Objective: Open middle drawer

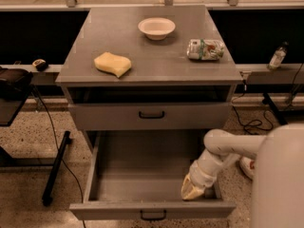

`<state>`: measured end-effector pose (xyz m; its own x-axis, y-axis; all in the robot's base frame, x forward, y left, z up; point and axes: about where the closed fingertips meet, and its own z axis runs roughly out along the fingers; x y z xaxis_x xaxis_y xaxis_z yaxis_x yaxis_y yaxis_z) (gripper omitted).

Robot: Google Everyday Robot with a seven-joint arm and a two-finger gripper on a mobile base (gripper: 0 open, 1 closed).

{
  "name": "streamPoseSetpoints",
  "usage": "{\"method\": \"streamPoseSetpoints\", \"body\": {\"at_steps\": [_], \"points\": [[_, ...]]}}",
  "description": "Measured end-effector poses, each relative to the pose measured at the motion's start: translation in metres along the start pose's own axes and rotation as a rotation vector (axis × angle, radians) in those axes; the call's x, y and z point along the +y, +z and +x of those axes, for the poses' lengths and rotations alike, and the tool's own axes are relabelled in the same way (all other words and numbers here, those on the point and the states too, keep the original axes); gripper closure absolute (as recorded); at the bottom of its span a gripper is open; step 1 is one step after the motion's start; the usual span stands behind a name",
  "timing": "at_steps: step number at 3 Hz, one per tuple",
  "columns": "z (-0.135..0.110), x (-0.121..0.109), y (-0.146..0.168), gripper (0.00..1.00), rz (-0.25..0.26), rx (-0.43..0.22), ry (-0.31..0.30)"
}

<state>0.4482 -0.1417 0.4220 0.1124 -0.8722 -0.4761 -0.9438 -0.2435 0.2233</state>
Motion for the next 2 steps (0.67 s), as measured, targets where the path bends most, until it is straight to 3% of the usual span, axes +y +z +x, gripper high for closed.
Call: {"method": "streamPoseSetpoints", "body": {"at_steps": [1, 2], "points": [[0.005, 0.026, -0.015, 1.00, 0.065, -0.075, 0.064], [0.011, 0.037, -0.044, 1.00, 0.177, -0.125, 0.093]]}}
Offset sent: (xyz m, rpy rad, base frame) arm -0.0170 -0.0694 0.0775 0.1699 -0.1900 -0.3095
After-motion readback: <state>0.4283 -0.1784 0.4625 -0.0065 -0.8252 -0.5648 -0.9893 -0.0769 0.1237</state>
